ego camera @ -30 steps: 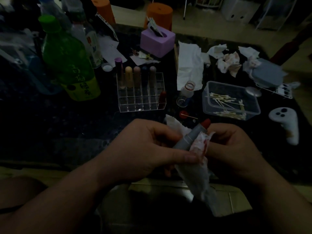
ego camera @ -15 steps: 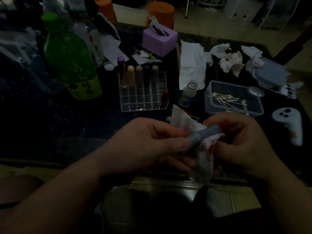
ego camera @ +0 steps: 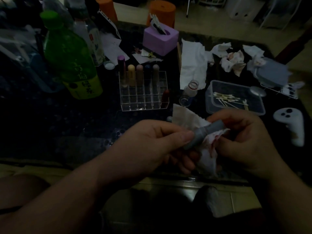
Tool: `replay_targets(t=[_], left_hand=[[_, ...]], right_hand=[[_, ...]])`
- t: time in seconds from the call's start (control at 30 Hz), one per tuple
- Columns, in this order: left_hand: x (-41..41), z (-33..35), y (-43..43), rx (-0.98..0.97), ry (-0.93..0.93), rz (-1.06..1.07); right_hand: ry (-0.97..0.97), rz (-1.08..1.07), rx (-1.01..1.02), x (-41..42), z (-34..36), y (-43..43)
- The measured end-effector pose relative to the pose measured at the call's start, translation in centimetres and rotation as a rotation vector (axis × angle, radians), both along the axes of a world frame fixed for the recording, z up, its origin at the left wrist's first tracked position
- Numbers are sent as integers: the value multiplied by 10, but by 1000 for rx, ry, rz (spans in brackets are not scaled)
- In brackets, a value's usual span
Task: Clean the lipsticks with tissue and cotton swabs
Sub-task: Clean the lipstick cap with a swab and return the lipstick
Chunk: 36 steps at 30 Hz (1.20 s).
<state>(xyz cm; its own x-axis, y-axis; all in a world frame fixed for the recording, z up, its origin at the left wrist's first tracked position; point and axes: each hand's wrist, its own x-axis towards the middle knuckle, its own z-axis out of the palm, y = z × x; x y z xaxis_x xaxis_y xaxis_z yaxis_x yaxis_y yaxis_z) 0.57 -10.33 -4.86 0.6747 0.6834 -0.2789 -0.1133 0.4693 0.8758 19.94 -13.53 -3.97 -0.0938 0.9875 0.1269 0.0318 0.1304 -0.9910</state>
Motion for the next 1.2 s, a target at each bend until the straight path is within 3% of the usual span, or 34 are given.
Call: replay_targets(t=[0.23, 0.3, 0.4, 0.47, 0.57, 0.7, 0.77, 0.87, 0.93, 1.0, 1.13, 1.2], left_hand=[[9, -2, -13, 498, 141, 314], [8, -4, -11, 433, 139, 282], [4, -4, -2, 84, 4, 75], [3, -3, 1, 16, -34, 16], [5, -1, -2, 215, 55, 160], [9, -9, -10, 722, 206, 360], [8, -10, -8, 575, 161, 333], [8, -5, -1, 42, -45, 101], [9, -6, 0, -35, -92, 66], [10, -4, -1, 77, -46, 173], [11, -11, -9, 709, 195, 376], [10, -14, -10, 646, 172, 347]], right_hand=[[21, -18, 22, -1, 1, 0], [40, -12, 19, 0, 1, 0], [53, -8, 4, 0, 0, 1], [51, 0, -2, 0, 0, 0], [35, -6, 1, -2, 0, -1], [65, -51, -25, -2, 0, 0], [82, -44, -32, -2, 1, 0], [79, -25, -34, -1, 0, 1], [92, -15, -47, -2, -1, 0], [91, -35, -61, -3, -1, 1], [127, -91, -147, -3, -3, 1], [132, -85, -146, -3, -3, 1]])
